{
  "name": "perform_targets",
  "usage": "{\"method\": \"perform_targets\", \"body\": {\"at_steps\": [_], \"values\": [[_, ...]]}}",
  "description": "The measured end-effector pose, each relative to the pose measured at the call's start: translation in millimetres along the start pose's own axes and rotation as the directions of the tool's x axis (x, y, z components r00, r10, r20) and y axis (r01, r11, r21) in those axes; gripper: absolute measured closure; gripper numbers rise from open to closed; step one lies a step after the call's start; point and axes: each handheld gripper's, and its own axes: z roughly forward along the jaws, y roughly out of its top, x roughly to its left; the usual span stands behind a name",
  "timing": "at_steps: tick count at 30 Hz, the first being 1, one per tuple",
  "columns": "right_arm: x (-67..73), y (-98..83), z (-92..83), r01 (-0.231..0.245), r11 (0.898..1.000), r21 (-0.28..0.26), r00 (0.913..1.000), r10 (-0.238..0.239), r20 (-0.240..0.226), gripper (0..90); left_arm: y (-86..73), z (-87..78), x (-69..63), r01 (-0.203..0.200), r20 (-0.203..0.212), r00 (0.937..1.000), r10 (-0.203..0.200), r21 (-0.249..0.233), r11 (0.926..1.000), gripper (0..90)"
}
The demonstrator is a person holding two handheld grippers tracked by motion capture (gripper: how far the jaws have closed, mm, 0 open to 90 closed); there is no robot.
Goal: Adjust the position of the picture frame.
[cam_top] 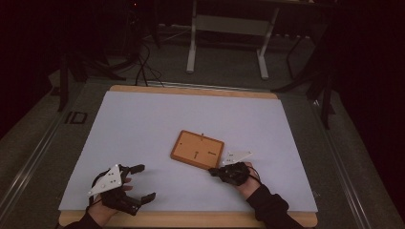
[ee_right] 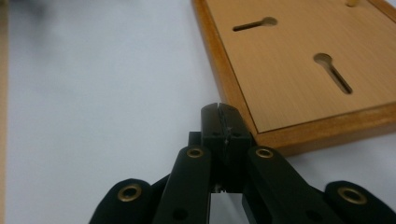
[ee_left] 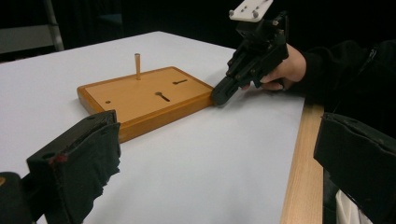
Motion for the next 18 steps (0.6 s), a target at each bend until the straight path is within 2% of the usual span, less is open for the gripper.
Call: {"method": "perform_targets", "body": {"at_steps": [8,10,14,16,17,18], "values": [[-12.9,-4.3,-7.5,-0.020,1.000,-0.004,0.9978,0.021,0.063,90.0,-0.2,0.8,0.5,0.010,0.013,0.9999,-0.010,-0.011,0.9999,0.9],[-15.7,-5.2,-8.7,-0.036,0.999,-0.012,0.9983,0.037,0.045,90.0,0.0,1.9,1.1,0.005,0.004,1.0000,-0.005,-0.009,0.9999,0.9],[-12.0,-2.7,-15.8,-0.036,0.998,-0.053,0.9983,0.038,0.043,90.0,1.9,4.0,4.0,-0.017,-0.019,0.9997,0.017,0.002,0.9999,0.9],[-9.3,-0.1,-21.4,-0.035,0.996,-0.077,0.9982,0.038,0.046,90.0,4.7,3.7,6.3,0.023,-0.025,0.9994,-0.023,-0.008,0.9997,0.9],[-9.3,-0.1,-21.4,-0.035,0.996,-0.077,0.9982,0.038,0.046,90.0,4.7,3.7,6.3,0.023,-0.025,0.9994,-0.023,-0.008,0.9997,0.9],[-8.0,1.1,-24.8,-0.031,0.996,-0.088,0.9982,0.035,0.049,90.0,8.3,4.4,7.3,0.048,-0.044,0.9979,-0.048,0.008,0.9988,0.9]]}}
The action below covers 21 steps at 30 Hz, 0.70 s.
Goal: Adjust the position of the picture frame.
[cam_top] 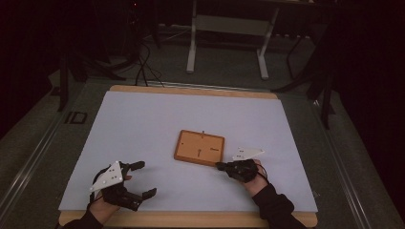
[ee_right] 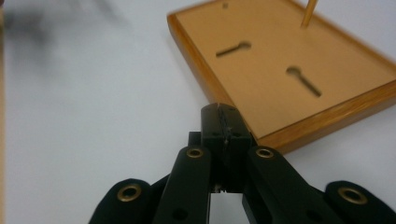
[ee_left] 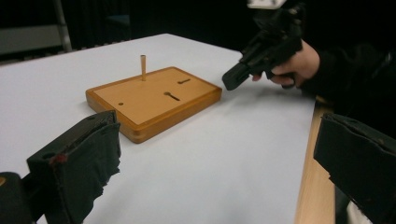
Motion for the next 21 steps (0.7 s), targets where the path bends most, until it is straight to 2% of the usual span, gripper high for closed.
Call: {"method": "perform_targets", "body": {"at_steps": [1,6,8,10,14,15,17,18,19,21], "values": [[2.0,2.2,-6.9,-0.003,1.000,-0.026,1.0000,0.003,0.006,86.7,2.0,0.9,0.5,-0.002,-0.001,1.0000,0.002,0.014,0.9999,0.9],[5.3,6.7,-24.6,-0.006,0.997,-0.071,0.9995,0.008,0.031,81.6,12.6,12.9,1.5,0.005,0.008,0.9999,-0.006,0.070,0.9975,0.9],[7.0,6.7,-31.7,-0.006,0.996,-0.094,0.9987,0.010,0.050,78.2,16.5,20.4,2.6,-0.008,0.051,0.9987,0.003,0.093,0.9956,0.9],[8.7,5.9,-37.3,-0.008,0.994,-0.110,0.9982,0.015,0.058,75.1,19.7,29.1,4.2,-0.016,0.066,0.9978,0.009,0.115,0.9933,1.2],[8.6,2.2,-44.0,-0.015,0.991,-0.136,0.9979,0.023,0.060,68.7,24.7,45.4,10.3,-0.040,0.063,0.9975,0.030,0.161,0.9861,9.7],[7.1,1.1,-45.4,-0.021,0.990,-0.138,0.9976,0.030,0.063,66.1,25.3,47.8,12.0,-0.041,0.068,0.9972,0.031,0.163,0.9858,14.9],[5.8,-0.5,-47.3,-0.034,0.988,-0.150,0.9971,0.044,0.062,57.3,27.6,53.2,16.3,-0.037,0.047,0.9984,0.030,0.167,0.9853,15.9],[6.0,-1.3,-48.4,-0.035,0.987,-0.157,0.9964,0.047,0.071,54.1,29.0,55.4,19.2,-0.036,0.051,0.9983,0.028,0.165,0.9856,20.5],[6.0,-2.2,-49.8,-0.034,0.985,-0.166,0.9959,0.047,0.077,52.7,30.6,57.5,21.7,-0.035,0.037,0.9989,0.030,0.159,0.9866,24.4],[6.3,-3.7,-52.1,-0.043,0.982,-0.184,0.9952,0.058,0.078,48.3,34.5,62.6,28.8,-0.013,0.031,0.9995,0.009,0.146,0.9892,31.5]]}}
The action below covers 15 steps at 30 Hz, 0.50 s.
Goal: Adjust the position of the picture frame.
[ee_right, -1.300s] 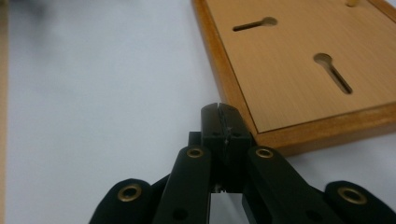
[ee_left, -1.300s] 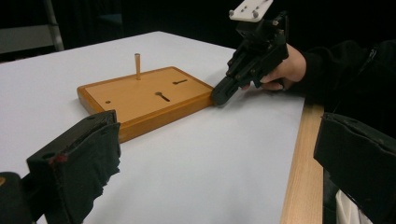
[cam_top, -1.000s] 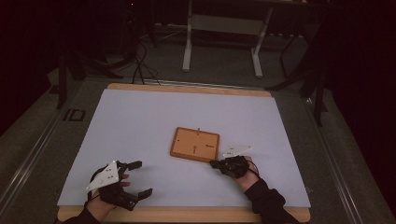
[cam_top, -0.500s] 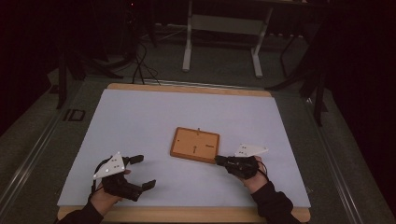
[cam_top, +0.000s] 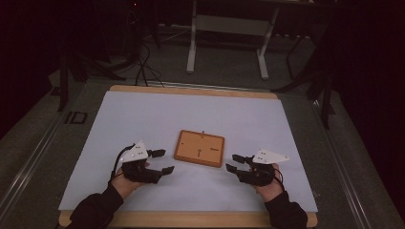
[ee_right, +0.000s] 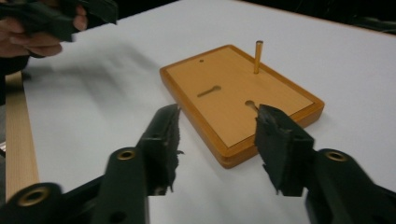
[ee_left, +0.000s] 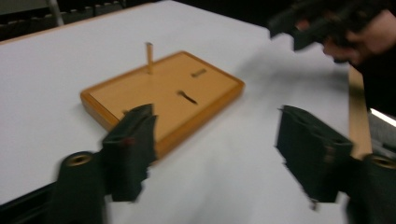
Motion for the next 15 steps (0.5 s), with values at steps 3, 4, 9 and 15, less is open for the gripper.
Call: {"method": "perform_targets", "body": {"at_steps": [3,4,9,15], "values": [[0.6,-0.4,-1.1,-0.002,1.000,-0.012,1.0000,0.002,0.003,46.0,2.7,2.1,3.1,0.001,-0.017,0.9999,-0.001,-0.005,1.0000,38.8],[0.5,-0.2,-2.2,-0.013,0.999,-0.030,0.9999,0.013,0.005,37.8,12.2,9.7,15.8,0.018,-0.048,0.9987,-0.019,-0.008,0.9998,47.3],[-0.7,0.1,-6.3,-0.027,0.998,-0.053,0.9995,0.027,-0.016,27.7,24.0,27.5,31.8,0.010,-0.119,0.9929,-0.006,0.035,0.9993,59.5],[-4.1,0.4,-10.5,-0.052,0.995,-0.080,0.9987,0.051,-0.007,21.3,28.4,43.3,45.0,0.034,-0.167,0.9857,-0.023,0.067,0.9972,72.0]]}}
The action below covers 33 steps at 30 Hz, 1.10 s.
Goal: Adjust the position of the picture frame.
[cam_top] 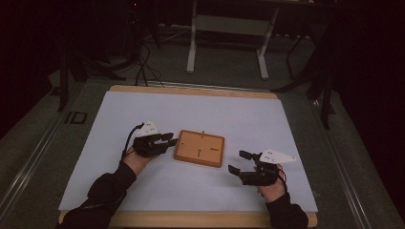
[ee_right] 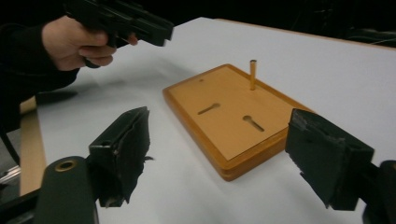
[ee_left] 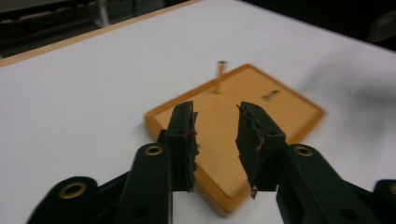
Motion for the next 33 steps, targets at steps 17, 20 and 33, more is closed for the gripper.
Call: {"method": "perform_targets", "body": {"at_steps": [17,20,33], "values": [[2.1,-3.7,5.2,0.043,0.999,-0.003,0.9989,-0.043,-0.015,15.6,19.4,70.5,36.4,0.042,-0.109,0.9937,-0.027,0.141,0.9891,89.7],[3.4,-4.6,7.9,0.057,0.998,0.011,0.9982,-0.056,-0.019,15.5,21.3,86.1,41.8,0.038,-0.108,0.9939,-0.018,0.179,0.9832,89.8],[0.5,-7.0,10.3,0.054,0.998,0.032,0.9979,-0.052,-0.039,15.5,20.4,113.1,47.2,0.050,-0.094,0.9952,-0.028,0.247,0.9676,89.8]]}}
